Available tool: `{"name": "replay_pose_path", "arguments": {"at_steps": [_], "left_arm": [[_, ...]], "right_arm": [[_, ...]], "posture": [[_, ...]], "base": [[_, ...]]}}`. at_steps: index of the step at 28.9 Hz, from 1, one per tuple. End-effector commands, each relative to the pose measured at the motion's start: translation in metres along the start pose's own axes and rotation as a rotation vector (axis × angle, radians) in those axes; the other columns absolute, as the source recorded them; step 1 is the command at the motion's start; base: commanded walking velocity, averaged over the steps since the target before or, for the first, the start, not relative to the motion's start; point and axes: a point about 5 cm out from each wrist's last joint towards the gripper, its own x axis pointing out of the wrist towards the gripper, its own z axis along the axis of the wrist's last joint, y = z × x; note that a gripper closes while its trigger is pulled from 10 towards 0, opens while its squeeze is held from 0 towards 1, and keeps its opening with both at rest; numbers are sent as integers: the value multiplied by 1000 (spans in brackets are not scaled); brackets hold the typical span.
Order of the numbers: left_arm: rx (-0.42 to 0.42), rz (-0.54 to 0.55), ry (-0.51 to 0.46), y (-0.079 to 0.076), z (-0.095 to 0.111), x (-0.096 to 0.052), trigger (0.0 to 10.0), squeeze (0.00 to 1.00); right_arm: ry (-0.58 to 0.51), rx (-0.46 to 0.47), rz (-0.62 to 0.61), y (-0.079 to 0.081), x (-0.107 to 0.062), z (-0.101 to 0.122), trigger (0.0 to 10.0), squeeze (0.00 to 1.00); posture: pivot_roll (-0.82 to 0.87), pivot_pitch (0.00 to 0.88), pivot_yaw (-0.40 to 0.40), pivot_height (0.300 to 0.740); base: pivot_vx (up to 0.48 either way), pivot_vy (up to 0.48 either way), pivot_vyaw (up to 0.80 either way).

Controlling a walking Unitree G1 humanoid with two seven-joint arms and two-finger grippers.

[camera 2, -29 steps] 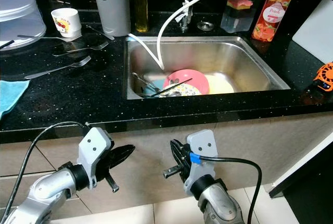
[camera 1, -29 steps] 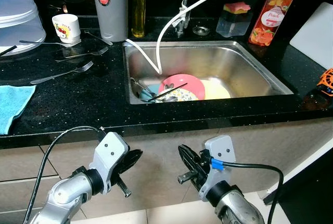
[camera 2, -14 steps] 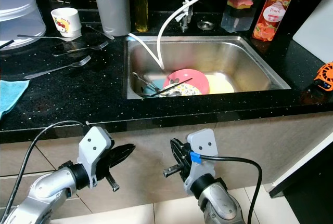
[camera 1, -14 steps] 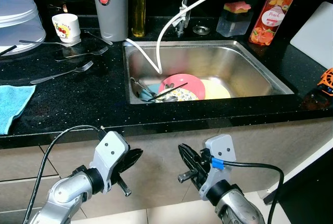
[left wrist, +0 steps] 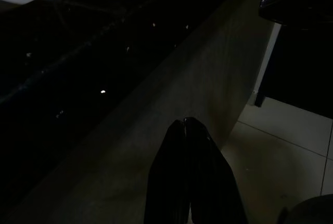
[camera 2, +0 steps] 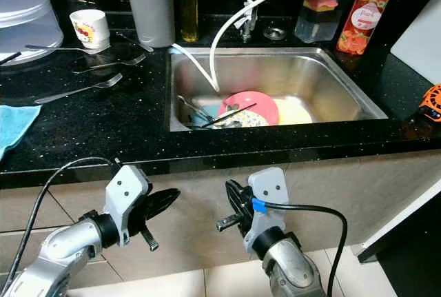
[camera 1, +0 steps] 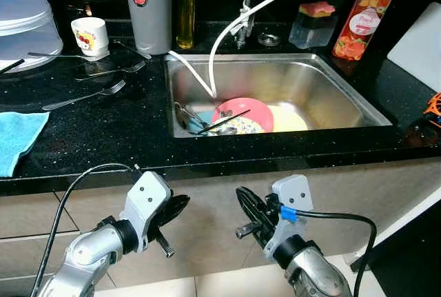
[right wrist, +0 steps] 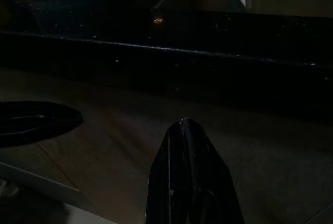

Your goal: Kitchen organization

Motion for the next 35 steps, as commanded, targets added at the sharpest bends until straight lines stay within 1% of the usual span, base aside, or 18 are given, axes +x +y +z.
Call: {"name": "replay_pose_path", "arguments": {"at_steps": [1,18,35], "left_arm": [[-16,-16,4,-3,-2,3,10000,0],[-14,-20,4,-2,-3,3,10000,0],[-15,-20,1,-6,-3,3,10000,0]], "right_arm": [[0,7,-13,-4,-1,0,10000,0],[0,10,-11,-5,0,0,10000,0],[10,9,-2,-5,-2,-2,10000,0]], "posture": [[192,46,-51,740],[194,35,-54,740],[166,25,-65,740]], "base": [[0,0,0],[0,0,0],[0,0,0]]}}
